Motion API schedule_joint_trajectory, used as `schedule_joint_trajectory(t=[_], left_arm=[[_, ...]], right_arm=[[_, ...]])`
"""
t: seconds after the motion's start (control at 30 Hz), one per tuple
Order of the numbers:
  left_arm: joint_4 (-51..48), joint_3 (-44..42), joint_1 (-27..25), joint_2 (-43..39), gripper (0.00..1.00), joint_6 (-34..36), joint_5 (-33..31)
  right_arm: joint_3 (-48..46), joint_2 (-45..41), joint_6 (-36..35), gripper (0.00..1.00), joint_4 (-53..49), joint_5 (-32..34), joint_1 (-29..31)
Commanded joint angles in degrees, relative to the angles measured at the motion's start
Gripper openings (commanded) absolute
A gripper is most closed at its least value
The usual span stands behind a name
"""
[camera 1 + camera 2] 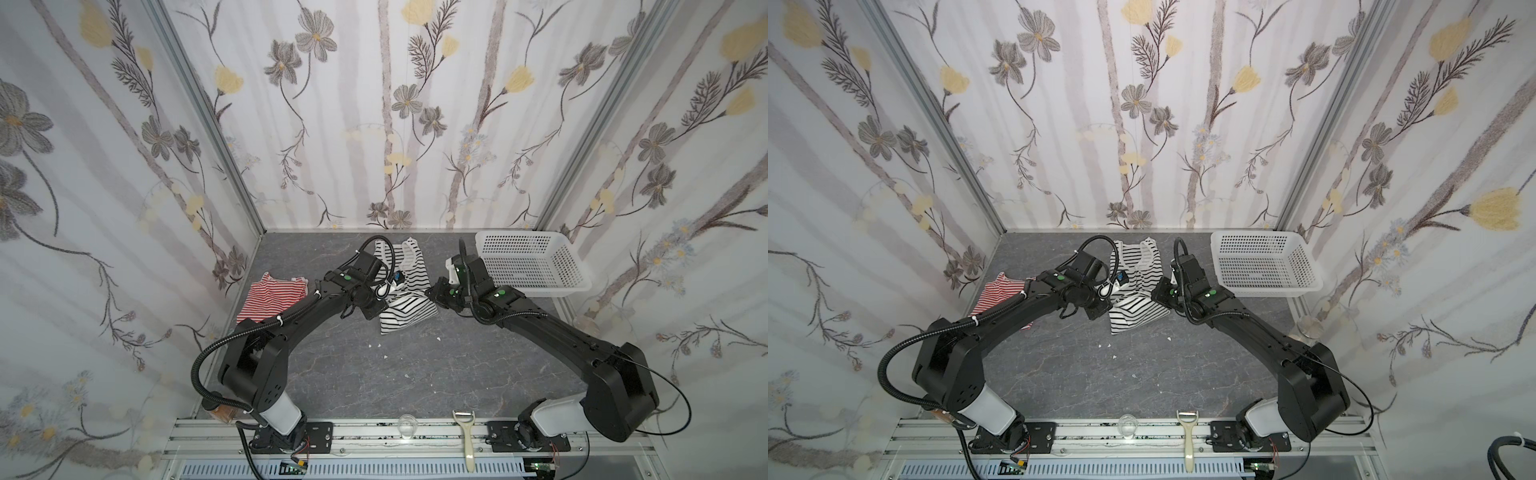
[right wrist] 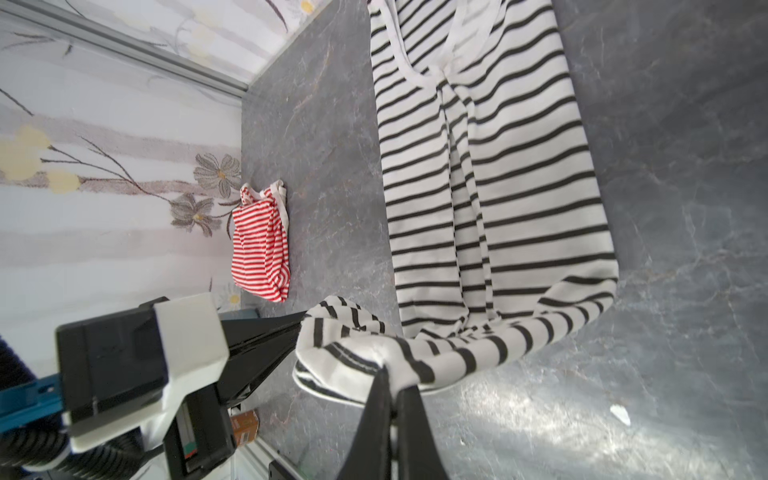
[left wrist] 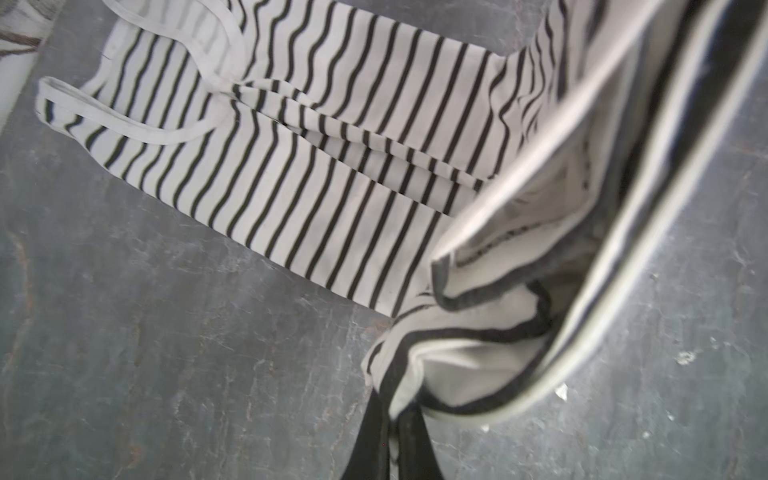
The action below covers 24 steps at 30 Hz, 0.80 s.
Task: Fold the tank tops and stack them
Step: 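Fold the held near end over toward the far end with both grippers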
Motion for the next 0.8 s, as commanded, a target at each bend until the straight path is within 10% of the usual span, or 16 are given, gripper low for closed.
schedule_joint_trajectory(t=[0.0, 0.77], left_arm=[[0.72, 4.55, 1.70, 3.19, 0.00, 2.11, -1.01], [1.45, 24.30, 7.40, 26.03, 0.01, 2.59, -3.67]], right_arm=[[4.29, 3.95, -4.01, 0.00, -1.72, -2.22, -1.64], [24.01, 30.87, -9.08, 0.00, -3.65, -7.36, -9.80]])
